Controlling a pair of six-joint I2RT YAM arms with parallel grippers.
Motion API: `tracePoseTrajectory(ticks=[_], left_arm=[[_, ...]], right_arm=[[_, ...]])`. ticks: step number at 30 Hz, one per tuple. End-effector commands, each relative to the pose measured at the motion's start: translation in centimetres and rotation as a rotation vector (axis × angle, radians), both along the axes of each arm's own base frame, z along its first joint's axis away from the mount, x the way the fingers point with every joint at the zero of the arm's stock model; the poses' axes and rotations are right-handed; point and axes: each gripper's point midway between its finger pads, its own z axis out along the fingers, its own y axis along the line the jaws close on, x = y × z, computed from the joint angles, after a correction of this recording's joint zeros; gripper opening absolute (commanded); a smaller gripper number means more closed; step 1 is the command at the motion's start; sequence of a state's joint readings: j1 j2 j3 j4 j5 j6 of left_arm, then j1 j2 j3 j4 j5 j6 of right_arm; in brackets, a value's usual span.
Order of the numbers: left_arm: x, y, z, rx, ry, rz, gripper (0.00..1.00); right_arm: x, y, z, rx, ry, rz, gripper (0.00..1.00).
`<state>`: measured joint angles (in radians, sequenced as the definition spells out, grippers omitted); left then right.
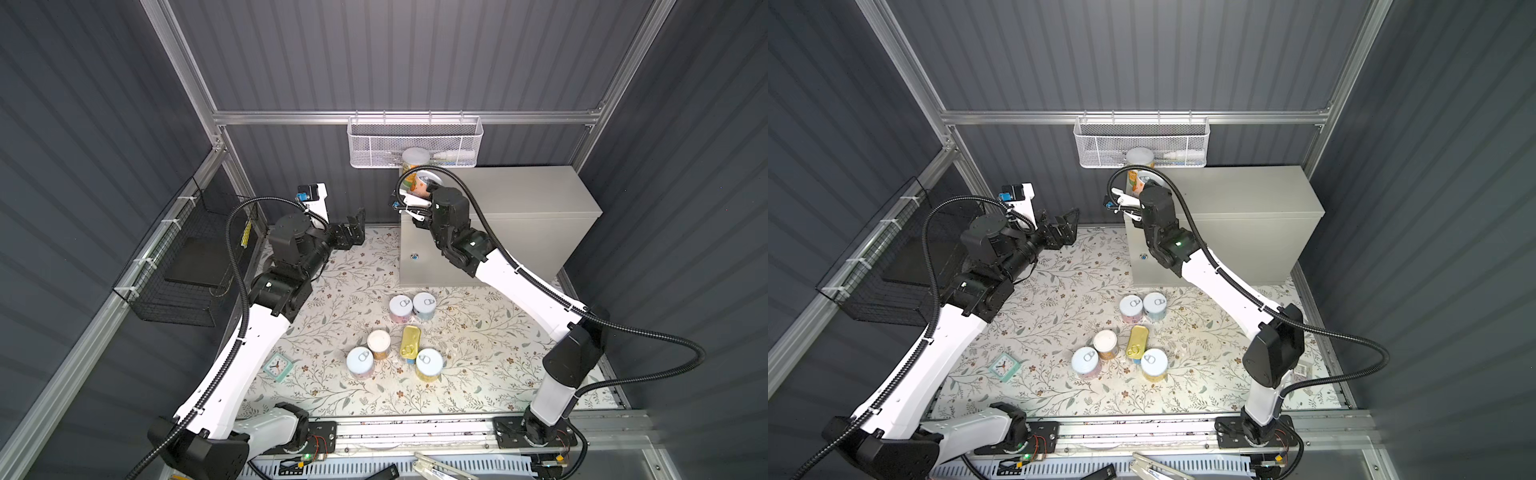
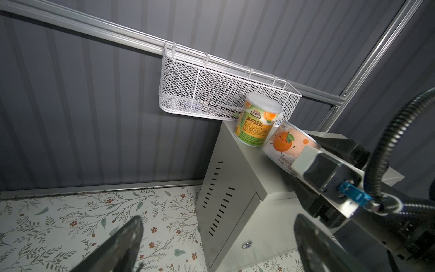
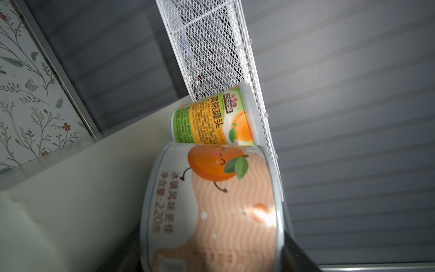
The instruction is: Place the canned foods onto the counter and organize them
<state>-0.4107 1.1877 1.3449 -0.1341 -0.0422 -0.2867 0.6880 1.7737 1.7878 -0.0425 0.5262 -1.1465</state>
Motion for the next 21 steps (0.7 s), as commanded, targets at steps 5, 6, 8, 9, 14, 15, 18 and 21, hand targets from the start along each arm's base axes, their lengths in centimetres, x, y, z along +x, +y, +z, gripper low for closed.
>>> tracePoseTrajectory(ticks=[5,6,8,9,14,15,18,21], left_arm=[[-0.4,0.5,-0.2,0.026,-0.006,0.009,1.0],[-0.4,0.5,-0.1,0.029,-0.01,0.008,1.0],[-0.5,0.3,0.0,0.035,-0.015,-0.002,1.0],[-0.4,0.3,-0.1,0.037,-0.014,-0.002,1.0],[-0.2,0.1,-0.4,0.046,0.005,-0.006,1.0],[-0.2,0.1,-0.4,0.045,0.005,-0.007,1.0],[-0.1,0.1,-0.6,0.047,0.01,-0.003,1.0],[0.1,0.1,-0.8,0.048,0.015,-0.002,1.0]], right_arm=[[0.0,0.1,1.0,-0.03,-0.015,0.001,0.69],[0.1,0.1,1.2,-0.022,-0.02,-0.001,0.71],[0.2,0.1,1.3,-0.015,-0.019,-0.004,0.75],[0.3,0.1,1.2,-0.018,-0.018,-0.007,0.77],[0.8,0.0,1.3,-0.019,-0.039,-0.027,0.96],[0.8,0.0,1.4,-0.02,-0.042,-0.031,0.97],[0.6,-0.2,1.8,-0.015,-0.045,-0.03,0.99],[0.0,-0.6,2.4,-0.009,-0.051,-0.028,0.99]])
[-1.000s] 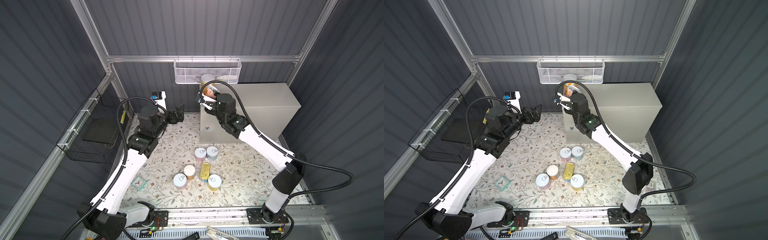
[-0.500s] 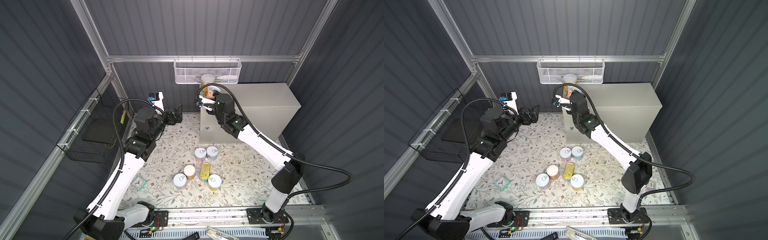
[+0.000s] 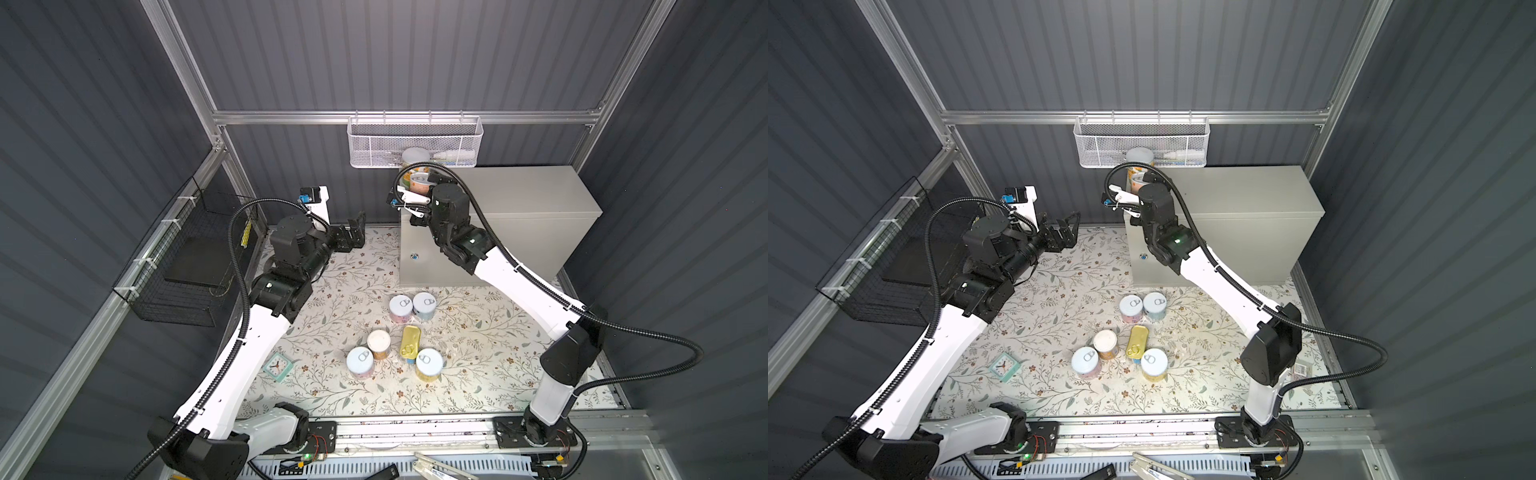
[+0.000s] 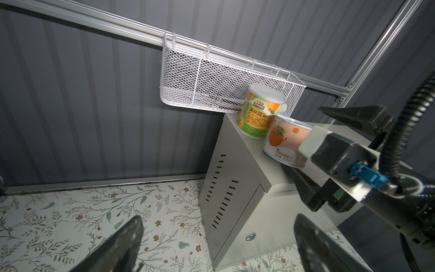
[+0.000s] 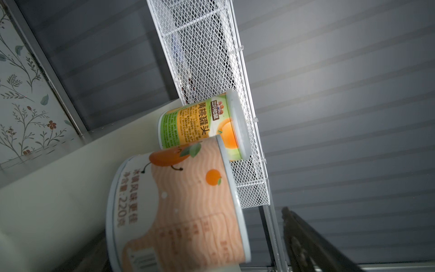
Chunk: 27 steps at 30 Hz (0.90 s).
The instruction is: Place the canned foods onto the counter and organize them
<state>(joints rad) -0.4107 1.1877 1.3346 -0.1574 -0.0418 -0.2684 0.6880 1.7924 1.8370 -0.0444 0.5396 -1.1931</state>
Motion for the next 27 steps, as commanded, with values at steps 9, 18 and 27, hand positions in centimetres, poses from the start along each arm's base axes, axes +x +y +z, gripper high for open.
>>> tracePoseTrajectory(ticks=[9,18,27], left_arm=[[0.6,-0.5,0.3,0.011,-0.002,-0.019,1.0],[1.8,-1.7,-0.4,-0.004,0.024,-0.052,1.0],[3.7,-4.1,-0.1,-0.062,0.033,-0.134,1.0]], right_arm=[[-2.5,-1.5,1.8,0.114,0.127,0.072,0.99],[-2.9,-2.1,2.6,0.203,0.269,0.121,0.99],[-2.0,-2.1,0.5,0.194,0.293,0.1,0.99]])
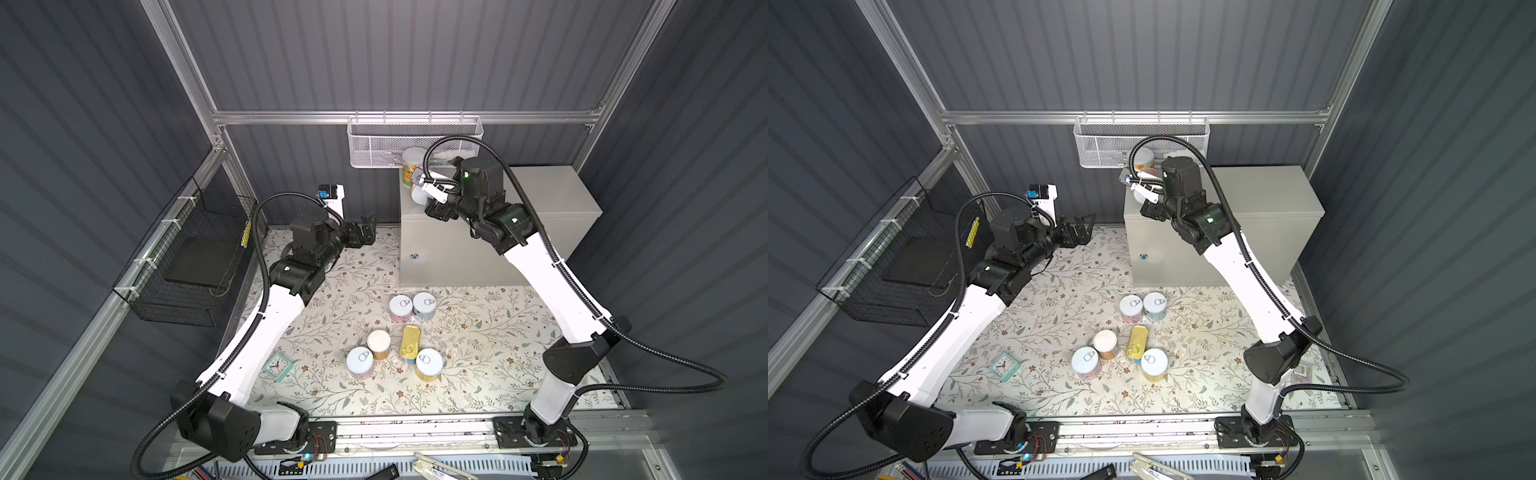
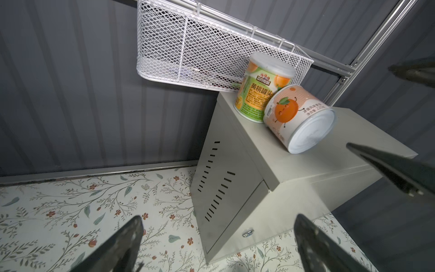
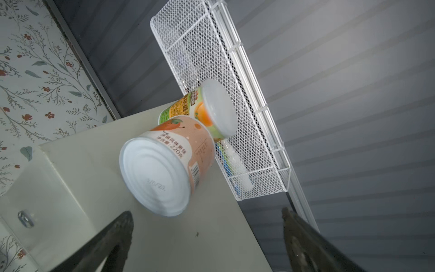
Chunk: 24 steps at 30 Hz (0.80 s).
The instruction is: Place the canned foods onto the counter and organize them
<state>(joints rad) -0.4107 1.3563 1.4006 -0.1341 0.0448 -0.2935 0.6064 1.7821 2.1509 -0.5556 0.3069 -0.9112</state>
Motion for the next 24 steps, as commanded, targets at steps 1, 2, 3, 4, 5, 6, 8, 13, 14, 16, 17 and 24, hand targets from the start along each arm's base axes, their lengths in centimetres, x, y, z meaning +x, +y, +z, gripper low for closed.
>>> tracePoseTrajectory(ticks=[1,2,3,4,5,6,8,13,14,16,17,24], left_arm=[[0.1,-1.1,3.1,-0.074,-0.053,-0.058,1.0],[0.2,-1.3,3.2,-0.081,-0.054,-0.063,1.0],[0.4,-1.4,3.1,-0.086,-0.049,-0.063,1.0],[0.5,-1.4,3.1,-0.087,-0.048,-0.064,1.0],[0.5,-1.5,3.1,-0.089,-0.049,-0.066,1.0],[0.5,-1.5,3.1,-0.093,-0.05,-0.067,1.0],[0.6,-1.5,2.9,-0.095,-0.047,-0.069,1.0],[0.6,-1.4,2.2,-0.088,-0.032,-0.057,1.0],[0.5,-1.4,2.1,-0.089,-0.03,-0.06,1.0],[0.5,-1.4,1.9,-0.091,-0.027,-0.06,1.0],[0.4,-1.3,1.8,-0.098,-0.029,-0.06,1.0],[0.6,-2.3,2.0,-0.114,-0.032,-0.108,1.0]], right_arm=[[0.4,0.6,-2.4,0.008,0.061,0.006,0.99],[0.4,0.5,-2.1,0.033,0.061,0.002,0.99],[0.3,0.5,-1.5,0.075,0.066,0.001,0.99],[0.0,0.4,-0.6,0.135,0.076,0.001,0.99],[-0.3,0.1,0.1,0.2,0.097,-0.008,0.99],[-0.6,0.0,0.7,0.255,0.113,-0.016,0.99],[-1.3,-0.2,2.3,0.369,0.142,-0.035,0.99],[-2.0,-1.1,4.7,0.614,0.23,-0.12,0.99],[-2.3,-1.7,5.1,0.681,0.255,-0.14,0.99],[-2.7,-2.5,5.0,0.801,0.33,-0.162,0.99],[-2.9,-2.7,4.6,0.849,0.375,-0.161,0.99],[-3.4,-1.6,3.6,0.934,0.429,-0.086,0.99]])
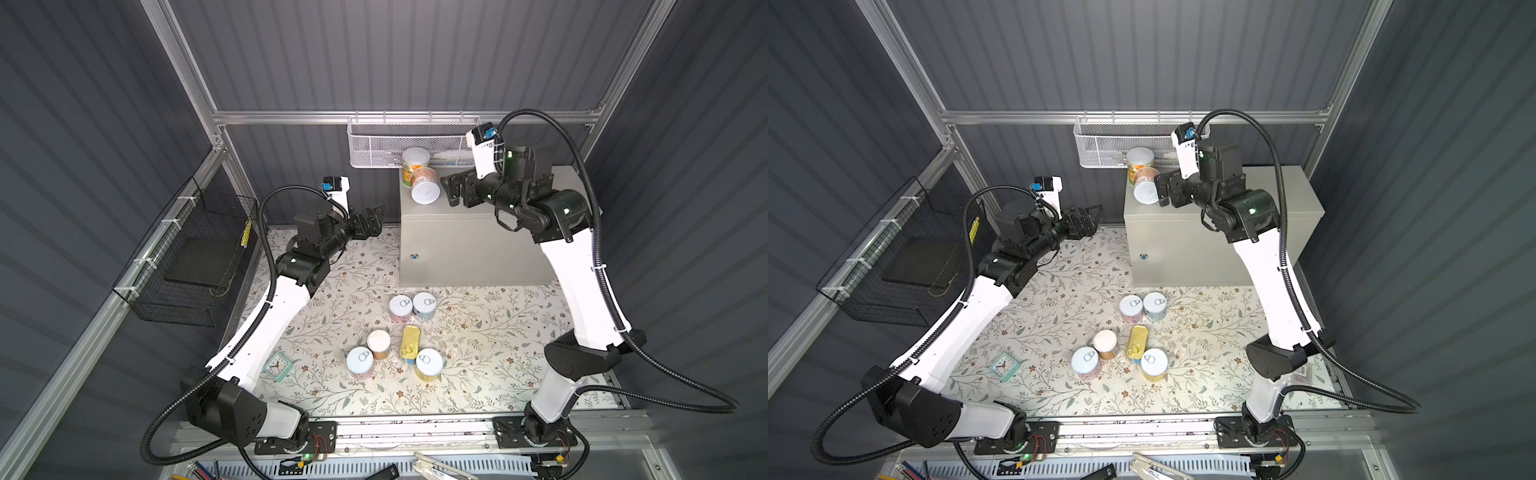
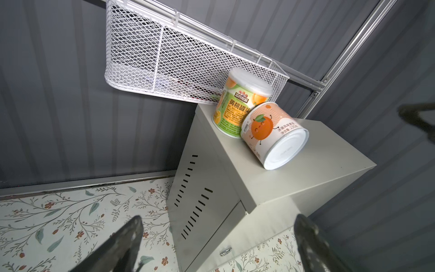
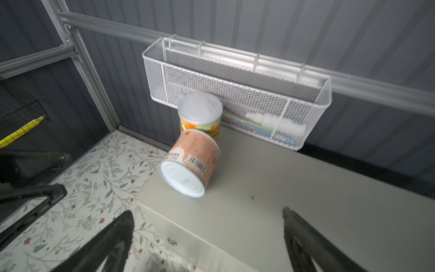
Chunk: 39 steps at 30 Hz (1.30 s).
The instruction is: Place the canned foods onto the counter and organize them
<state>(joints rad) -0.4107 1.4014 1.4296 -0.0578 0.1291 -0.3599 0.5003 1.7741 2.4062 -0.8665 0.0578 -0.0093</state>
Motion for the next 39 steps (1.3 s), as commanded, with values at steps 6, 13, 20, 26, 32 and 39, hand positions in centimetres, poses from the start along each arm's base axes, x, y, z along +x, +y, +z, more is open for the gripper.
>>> tracePoseTrajectory(ticks=[6,13,20,26,32,39], left_arm=[[-0.8,-0.1,1.6,-0.037,-0.038,-0.033,1.0],[-1.9,0.7,-0.5,-0.013,-0.001,-0.013,1.0],[-2.7,1.4,-1.1,0.0,0.007,0.009,1.0],[-2.9,1.9,-1.7,0.022,0.013,0.028,1.0],[-2.8,2.5,-1.9,0.053,0.012,0.056,1.0],[-2.7,2.6,-2.2,0.062,0.013,0.061,1.0]], right_arm=[[0.9,3.8,-1.7,0.145,0.035,0.102,0.99],[3.0,4.9,-4.4,0.186,0.01,0.066,0.99],[4.9,6.2,-5.7,0.189,-0.058,0.036,0.99],[6.4,7.2,-6.7,0.183,-0.104,0.001,0.99],[8.0,6.8,-8.0,0.153,-0.124,-0.103,0.99],[9.1,6.4,-8.6,0.131,-0.161,-0.169,0.99]])
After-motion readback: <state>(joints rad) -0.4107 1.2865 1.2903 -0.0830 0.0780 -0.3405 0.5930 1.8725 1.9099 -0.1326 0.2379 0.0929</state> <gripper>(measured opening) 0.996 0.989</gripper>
